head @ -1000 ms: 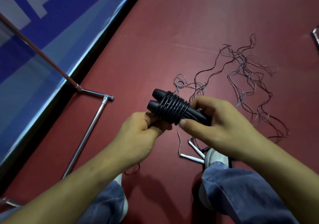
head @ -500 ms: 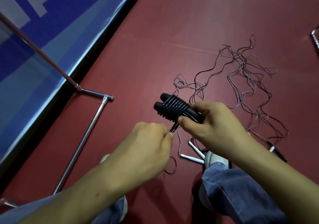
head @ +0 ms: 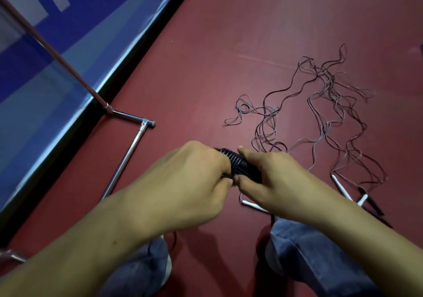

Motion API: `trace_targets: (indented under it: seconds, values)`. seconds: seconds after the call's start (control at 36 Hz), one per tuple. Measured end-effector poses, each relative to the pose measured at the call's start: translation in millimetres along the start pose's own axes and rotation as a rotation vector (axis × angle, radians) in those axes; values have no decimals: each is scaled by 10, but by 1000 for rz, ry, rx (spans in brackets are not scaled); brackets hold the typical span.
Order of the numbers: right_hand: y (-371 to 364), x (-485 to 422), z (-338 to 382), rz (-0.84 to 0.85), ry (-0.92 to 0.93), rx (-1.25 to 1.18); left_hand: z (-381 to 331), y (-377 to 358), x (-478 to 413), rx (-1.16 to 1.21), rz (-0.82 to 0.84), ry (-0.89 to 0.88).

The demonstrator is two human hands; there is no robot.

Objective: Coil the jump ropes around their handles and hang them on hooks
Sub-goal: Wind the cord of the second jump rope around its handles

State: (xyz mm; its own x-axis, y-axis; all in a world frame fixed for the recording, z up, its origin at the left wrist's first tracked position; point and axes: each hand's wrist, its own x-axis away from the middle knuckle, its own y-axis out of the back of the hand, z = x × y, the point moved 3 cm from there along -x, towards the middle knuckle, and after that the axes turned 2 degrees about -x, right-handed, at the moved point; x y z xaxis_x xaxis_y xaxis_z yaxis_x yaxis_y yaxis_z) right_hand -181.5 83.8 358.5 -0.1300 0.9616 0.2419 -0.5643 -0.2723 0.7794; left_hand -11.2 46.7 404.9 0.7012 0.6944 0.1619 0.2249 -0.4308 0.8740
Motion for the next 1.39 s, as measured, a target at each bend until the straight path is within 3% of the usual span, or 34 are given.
trace_targets:
  seconds: [0.19, 0.33, 0.56, 0.75, 1.14, 1.39]
  values:
    - [-95, 135, 228, 64, 71, 163, 92, 129, -137, 104, 110, 104]
    - [-78, 202, 331, 78, 132, 177, 180, 138, -251, 206, 93, 154]
    - [-89, 274, 377, 184, 184, 62, 250, 125, -305, 422, 164, 73]
    - [-12, 289, 443, 214, 212, -231, 299, 92, -322, 698, 232, 23]
    - [-65, 278, 423, 314, 167, -319, 184, 79, -386, 748, 158, -14]
    - [11, 262, 406, 204, 238, -361, 271, -42, -419, 749, 131, 54]
